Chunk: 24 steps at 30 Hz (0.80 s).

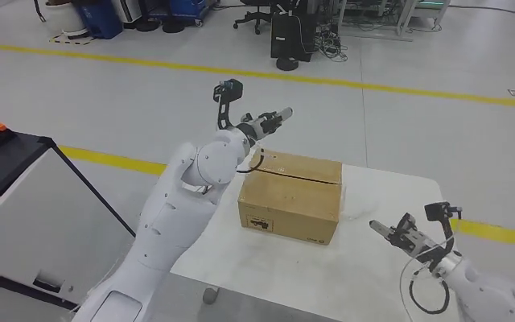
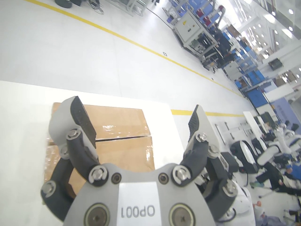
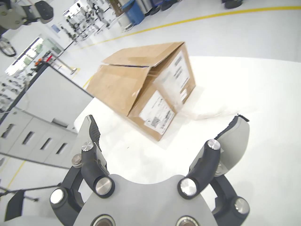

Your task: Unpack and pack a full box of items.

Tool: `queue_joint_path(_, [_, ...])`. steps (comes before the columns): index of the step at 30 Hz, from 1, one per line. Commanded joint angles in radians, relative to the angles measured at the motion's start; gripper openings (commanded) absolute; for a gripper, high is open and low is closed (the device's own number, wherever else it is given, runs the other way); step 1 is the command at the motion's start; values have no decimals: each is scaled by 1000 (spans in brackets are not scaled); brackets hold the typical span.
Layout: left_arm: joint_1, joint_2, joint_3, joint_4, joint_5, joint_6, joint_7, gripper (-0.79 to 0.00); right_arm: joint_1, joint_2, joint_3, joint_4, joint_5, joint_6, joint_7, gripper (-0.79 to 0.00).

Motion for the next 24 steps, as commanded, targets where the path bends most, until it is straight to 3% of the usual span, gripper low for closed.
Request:
queue_joint_path(1, [45,12,-53,-30,32,3,8,0,42,11,2,24,118,-10,137,0])
queue_joint_path(6, [127,34,-158,-96,62,-16,13,0,157,30,-31,108,326,-31,321,0])
queue_joint_path(9, [145,43,-193,-95,74,-53,7,0,255,41,-64,205,436,12,409,0])
queue_joint_path(11, [144,45,-204,-82,75,-79,23,0,316,44,-95,272,419,19,402,0])
queue_joint_path(18, [90,41,-185,30,81,-150,105,0,471,45,-207,479,619,69,516,0])
queue_joint_path(24, [51,36,-177,106,65,-169,154,0,559,43,-279,595,612,44,497,0])
